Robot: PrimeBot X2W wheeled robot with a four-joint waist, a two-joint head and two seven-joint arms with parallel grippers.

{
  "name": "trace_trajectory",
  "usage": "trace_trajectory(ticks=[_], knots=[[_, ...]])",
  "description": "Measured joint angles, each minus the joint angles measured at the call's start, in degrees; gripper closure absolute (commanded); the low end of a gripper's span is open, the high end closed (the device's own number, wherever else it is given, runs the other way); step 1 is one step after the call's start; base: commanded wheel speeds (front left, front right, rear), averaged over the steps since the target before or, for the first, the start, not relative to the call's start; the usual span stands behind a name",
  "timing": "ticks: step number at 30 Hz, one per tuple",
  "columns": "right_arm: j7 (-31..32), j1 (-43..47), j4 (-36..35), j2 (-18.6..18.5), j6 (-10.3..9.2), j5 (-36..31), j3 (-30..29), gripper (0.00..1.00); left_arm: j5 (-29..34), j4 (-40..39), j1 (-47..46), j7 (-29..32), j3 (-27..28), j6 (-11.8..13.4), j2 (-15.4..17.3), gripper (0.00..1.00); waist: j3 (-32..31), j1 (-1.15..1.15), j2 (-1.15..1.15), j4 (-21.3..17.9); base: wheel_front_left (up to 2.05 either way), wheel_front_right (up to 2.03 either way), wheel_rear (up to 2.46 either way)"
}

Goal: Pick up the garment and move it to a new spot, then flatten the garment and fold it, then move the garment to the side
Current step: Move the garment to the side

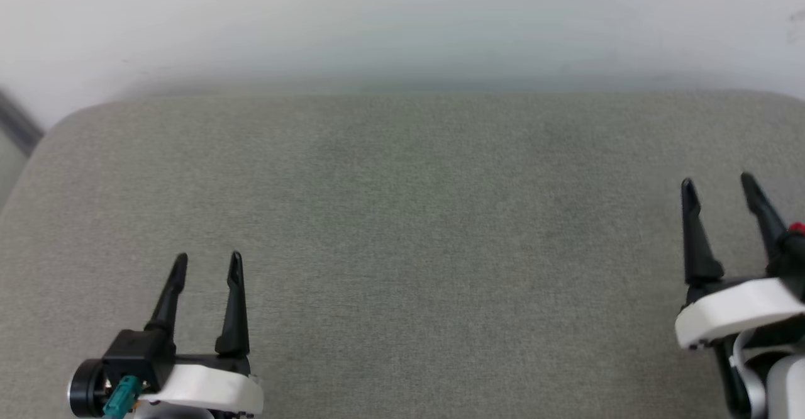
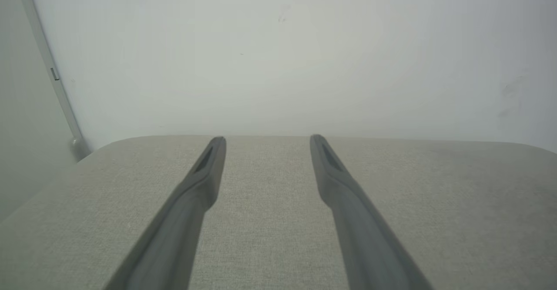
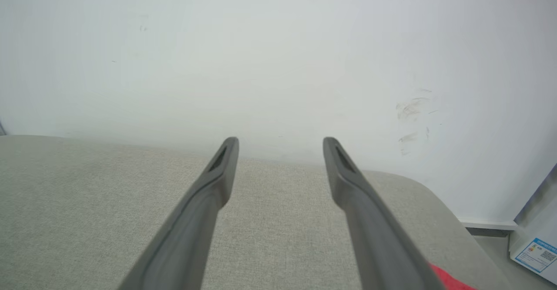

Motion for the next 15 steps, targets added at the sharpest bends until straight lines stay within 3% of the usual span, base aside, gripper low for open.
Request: trace_trajectory(ticks=[7, 15], knots=[[-7.6, 3.6, 5.5, 1.5, 0.0, 3.4, 4.5, 0.0, -0.5, 3.4, 2.0, 0.0, -0.2, -1.2, -0.4, 0.0, -2.7, 0.0, 0.0, 1.9, 0.0, 0.0, 0.0], [-12.6, 7.1, 9.3, 2.3, 0.0, 5.0, 5.2, 0.0, -0.7, 3.5, 3.8, 0.0, -1.2, -1.8, -0.9, 0.0, -4.3, 0.01, 0.0, 1.9, 0.0, 0.0, 0.0]])
